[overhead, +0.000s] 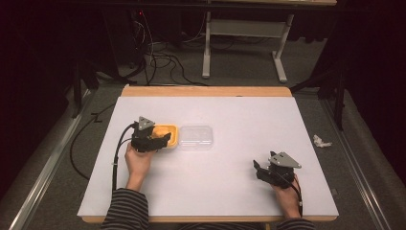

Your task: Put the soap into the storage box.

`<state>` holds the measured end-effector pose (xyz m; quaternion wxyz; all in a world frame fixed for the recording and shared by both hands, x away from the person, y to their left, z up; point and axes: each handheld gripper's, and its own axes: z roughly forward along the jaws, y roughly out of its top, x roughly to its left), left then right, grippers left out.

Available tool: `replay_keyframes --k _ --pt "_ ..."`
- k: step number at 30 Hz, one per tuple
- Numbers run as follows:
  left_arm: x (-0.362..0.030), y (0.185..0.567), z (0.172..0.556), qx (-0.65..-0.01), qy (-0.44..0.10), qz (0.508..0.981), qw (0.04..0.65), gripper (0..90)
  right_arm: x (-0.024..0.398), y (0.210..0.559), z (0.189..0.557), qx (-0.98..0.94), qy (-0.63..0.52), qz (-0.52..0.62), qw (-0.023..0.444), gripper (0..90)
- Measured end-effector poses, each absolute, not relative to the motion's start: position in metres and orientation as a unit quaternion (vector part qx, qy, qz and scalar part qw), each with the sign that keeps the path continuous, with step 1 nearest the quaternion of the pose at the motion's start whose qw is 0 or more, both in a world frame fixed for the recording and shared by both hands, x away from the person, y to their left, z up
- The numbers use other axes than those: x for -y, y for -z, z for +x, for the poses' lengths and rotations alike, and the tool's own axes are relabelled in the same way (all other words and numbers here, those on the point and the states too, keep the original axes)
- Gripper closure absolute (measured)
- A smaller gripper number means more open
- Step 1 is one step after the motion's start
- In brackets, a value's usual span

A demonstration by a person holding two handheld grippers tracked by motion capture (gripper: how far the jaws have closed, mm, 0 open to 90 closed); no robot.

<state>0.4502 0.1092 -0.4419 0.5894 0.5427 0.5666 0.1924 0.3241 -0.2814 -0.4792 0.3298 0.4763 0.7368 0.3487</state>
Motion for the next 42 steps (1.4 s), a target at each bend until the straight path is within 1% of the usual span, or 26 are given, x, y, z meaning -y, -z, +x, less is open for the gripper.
replay_keyframes --k 7,19,33,42 --pt "-0.109 0.451 0.456 -0.575 -0.196 0.543 0.58 27.8 0.281 0.479 0.324 -0.736 -0.349 0.477 0.329 27.2" --pt "-0.107 0.455 0.459 -0.575 -0.202 0.543 0.578 27.7 0.281 0.479 0.324 -0.736 -0.35 0.477 0.329 27.1" --pt "-0.104 0.464 0.462 -0.579 -0.205 0.558 0.558 27.7 0.282 0.479 0.324 -0.736 -0.35 0.477 0.329 27.1" --pt "-0.105 0.47 0.464 -0.587 -0.202 0.558 0.55 27.6 0.281 0.479 0.324 -0.736 -0.349 0.478 0.329 27.1"
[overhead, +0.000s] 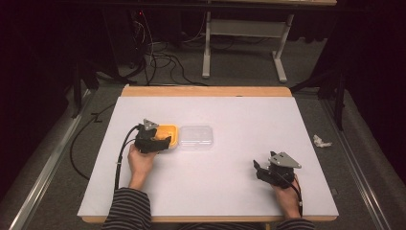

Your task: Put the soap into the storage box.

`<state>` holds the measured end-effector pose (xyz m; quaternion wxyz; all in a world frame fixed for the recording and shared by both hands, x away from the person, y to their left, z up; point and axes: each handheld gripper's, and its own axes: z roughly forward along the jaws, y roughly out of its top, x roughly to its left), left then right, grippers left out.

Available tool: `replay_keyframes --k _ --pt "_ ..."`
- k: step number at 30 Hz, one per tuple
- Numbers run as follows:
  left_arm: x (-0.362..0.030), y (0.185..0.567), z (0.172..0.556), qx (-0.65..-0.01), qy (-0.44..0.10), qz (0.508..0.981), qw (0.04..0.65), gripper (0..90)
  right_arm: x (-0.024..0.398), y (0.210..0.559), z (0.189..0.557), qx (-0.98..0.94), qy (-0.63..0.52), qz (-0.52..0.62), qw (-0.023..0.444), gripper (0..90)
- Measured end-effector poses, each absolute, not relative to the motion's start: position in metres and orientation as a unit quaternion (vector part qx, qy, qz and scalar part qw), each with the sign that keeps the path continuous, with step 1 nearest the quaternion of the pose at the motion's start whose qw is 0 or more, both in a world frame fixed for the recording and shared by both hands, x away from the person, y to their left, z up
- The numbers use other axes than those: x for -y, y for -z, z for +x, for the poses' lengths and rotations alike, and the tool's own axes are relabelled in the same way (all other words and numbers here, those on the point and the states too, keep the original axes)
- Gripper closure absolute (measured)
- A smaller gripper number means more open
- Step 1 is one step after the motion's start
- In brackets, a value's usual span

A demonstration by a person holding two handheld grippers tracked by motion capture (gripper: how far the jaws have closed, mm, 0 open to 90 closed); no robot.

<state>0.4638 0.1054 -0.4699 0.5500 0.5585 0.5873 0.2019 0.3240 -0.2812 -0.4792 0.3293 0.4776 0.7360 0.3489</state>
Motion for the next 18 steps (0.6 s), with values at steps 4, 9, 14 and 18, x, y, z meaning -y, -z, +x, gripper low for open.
replay_keyframes --k 4,9,14,18 --pt "-0.106 0.4698 0.465 -0.592 -0.197 0.554 0.551 27.5 0.2812 0.4792 0.3239 -0.736 -0.349 0.477 0.329 27.1" --pt "-0.1067 0.4716 0.4674 -0.595 -0.195 0.552 0.55 27.2 0.2812 0.4792 0.3239 -0.736 -0.349 0.477 0.329 27.1" --pt "-0.1069 0.4734 0.4691 -0.598 -0.201 0.552 0.545 27.1 0.2813 0.4792 0.3239 -0.736 -0.349 0.477 0.33 27.1" --pt "-0.1082 0.4759 0.4712 -0.607 -0.206 0.551 0.534 26.9 0.2812 0.4792 0.3239 -0.736 -0.349 0.477 0.329 27.1"
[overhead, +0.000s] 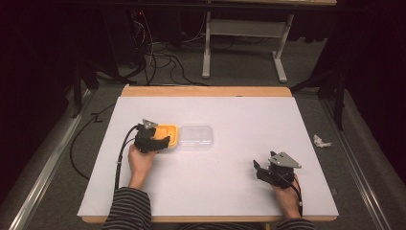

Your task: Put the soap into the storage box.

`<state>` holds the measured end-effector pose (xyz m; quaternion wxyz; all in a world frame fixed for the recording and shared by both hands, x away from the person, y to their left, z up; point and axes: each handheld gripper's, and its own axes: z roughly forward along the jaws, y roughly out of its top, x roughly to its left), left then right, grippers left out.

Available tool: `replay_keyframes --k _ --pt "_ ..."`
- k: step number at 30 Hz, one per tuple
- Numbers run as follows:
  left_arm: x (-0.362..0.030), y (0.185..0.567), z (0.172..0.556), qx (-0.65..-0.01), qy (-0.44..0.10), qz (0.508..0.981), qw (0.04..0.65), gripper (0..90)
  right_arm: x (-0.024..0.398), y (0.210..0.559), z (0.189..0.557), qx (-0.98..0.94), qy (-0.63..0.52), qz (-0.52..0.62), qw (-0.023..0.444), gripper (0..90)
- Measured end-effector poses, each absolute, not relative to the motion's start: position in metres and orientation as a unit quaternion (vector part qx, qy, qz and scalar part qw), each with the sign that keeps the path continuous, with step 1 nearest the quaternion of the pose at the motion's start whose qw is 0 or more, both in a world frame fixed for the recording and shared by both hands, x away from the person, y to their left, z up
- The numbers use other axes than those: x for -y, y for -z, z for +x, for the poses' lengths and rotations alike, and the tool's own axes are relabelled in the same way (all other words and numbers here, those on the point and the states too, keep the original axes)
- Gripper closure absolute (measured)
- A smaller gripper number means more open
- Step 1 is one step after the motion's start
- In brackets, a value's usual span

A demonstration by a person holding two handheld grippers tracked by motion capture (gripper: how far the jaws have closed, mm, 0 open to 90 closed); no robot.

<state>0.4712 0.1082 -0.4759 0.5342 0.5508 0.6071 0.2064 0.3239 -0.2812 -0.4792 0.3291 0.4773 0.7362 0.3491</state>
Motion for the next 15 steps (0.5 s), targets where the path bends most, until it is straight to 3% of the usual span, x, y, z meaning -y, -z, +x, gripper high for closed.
replay_keyframes --k 7,15 --pt "-0.109 0.473 0.47 -0.602 -0.214 0.55 0.538 25.6 0.281 0.479 0.324 -0.736 -0.349 0.477 0.329 27.1" --pt "-0.113 0.462 0.466 -0.599 -0.216 0.537 0.553 17.7 0.281 0.479 0.324 -0.737 -0.349 0.477 0.328 27.1"
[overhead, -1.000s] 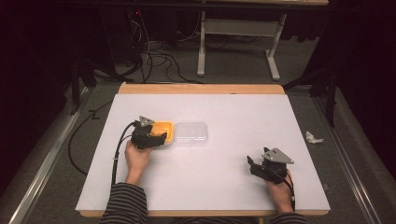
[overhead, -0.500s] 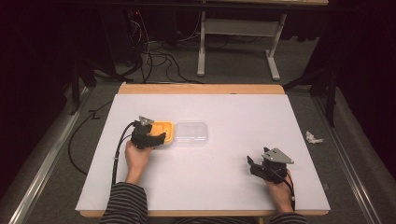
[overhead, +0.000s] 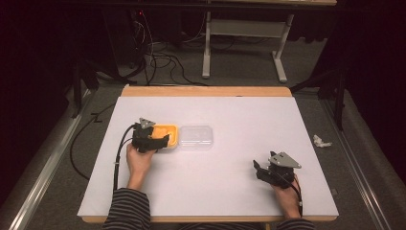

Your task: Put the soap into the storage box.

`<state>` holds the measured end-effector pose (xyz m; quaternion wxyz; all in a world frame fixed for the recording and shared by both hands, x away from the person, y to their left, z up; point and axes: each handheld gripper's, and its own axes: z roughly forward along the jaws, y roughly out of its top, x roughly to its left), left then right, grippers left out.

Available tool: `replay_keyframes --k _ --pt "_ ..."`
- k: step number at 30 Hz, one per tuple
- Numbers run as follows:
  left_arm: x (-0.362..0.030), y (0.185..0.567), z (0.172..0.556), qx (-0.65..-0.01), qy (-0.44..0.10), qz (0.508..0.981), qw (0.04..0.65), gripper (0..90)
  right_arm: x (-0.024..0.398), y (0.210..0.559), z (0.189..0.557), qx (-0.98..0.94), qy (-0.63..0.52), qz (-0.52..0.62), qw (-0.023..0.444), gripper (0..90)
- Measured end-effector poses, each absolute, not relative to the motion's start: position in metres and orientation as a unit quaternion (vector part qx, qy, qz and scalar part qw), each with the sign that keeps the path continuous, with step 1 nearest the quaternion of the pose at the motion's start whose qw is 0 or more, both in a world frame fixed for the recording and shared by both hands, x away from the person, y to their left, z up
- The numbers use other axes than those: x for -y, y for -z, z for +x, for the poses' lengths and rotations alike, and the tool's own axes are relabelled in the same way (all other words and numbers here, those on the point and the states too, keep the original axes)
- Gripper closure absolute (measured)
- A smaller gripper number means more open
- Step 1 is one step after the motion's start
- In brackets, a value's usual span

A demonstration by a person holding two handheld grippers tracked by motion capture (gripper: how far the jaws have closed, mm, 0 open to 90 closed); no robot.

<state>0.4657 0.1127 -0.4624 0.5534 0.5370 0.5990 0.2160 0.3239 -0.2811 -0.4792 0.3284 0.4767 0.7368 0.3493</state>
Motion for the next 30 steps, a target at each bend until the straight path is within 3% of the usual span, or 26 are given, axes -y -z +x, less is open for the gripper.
replay_keyframes --k 13,30 --pt "-0.116 0.442 0.449 -0.584 -0.198 0.516 0.594 17.8 0.281 0.479 0.324 -0.737 -0.348 0.476 0.329 27.1" --pt "-0.105 0.436 0.428 -0.557 -0.193 0.535 0.606 18.3 0.281 0.479 0.324 -0.738 -0.348 0.476 0.33 27.1"
